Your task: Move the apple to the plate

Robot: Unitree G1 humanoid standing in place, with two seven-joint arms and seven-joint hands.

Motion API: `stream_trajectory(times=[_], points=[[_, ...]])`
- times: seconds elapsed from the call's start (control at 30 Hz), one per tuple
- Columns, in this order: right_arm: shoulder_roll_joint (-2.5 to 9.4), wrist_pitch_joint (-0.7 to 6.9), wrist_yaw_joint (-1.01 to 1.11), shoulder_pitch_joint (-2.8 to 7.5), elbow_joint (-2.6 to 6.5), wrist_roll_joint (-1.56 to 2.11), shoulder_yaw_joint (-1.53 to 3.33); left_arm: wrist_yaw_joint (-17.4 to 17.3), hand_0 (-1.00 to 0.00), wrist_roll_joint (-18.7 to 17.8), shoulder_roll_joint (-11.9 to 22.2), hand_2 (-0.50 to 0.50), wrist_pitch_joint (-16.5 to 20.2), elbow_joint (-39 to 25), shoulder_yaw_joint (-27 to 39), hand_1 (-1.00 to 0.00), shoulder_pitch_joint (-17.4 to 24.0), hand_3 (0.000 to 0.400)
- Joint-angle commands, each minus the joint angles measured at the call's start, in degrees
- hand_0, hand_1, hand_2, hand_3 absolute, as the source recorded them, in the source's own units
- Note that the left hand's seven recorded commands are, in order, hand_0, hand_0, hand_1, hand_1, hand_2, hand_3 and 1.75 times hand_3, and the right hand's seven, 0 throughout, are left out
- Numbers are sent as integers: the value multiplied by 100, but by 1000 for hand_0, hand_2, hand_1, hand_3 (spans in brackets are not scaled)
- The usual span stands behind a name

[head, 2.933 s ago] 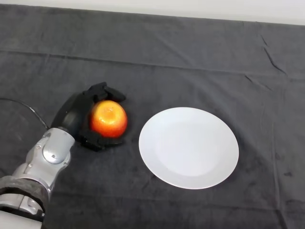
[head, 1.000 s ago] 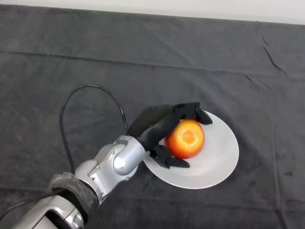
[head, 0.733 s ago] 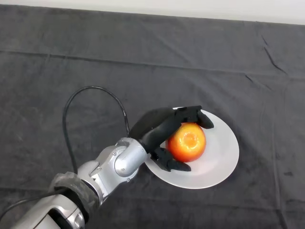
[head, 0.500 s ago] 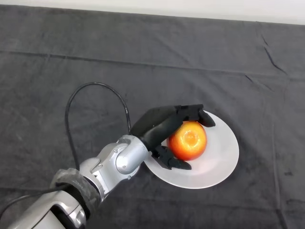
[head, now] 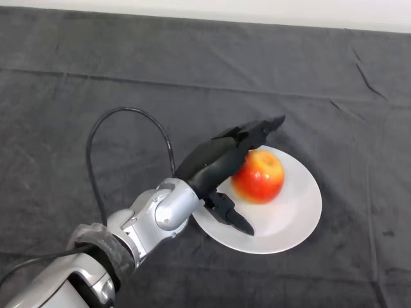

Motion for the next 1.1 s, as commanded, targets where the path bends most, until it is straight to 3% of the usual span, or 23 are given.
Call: stream_trajectory(times=[0.03,0.47,1.1], points=[[999,385,-54,679,534,18,-126,-10,0,-127,108,0,-150,3,117,0,-331,0],[997,371,-68,683,540,-38,-170,168,0,-372,368,0,-458,-96,601,0,-256,0],[993,343,-79,678,546,-100,-224,172,0,-733,899,0,-776,-121,1530,0,-146,0]])
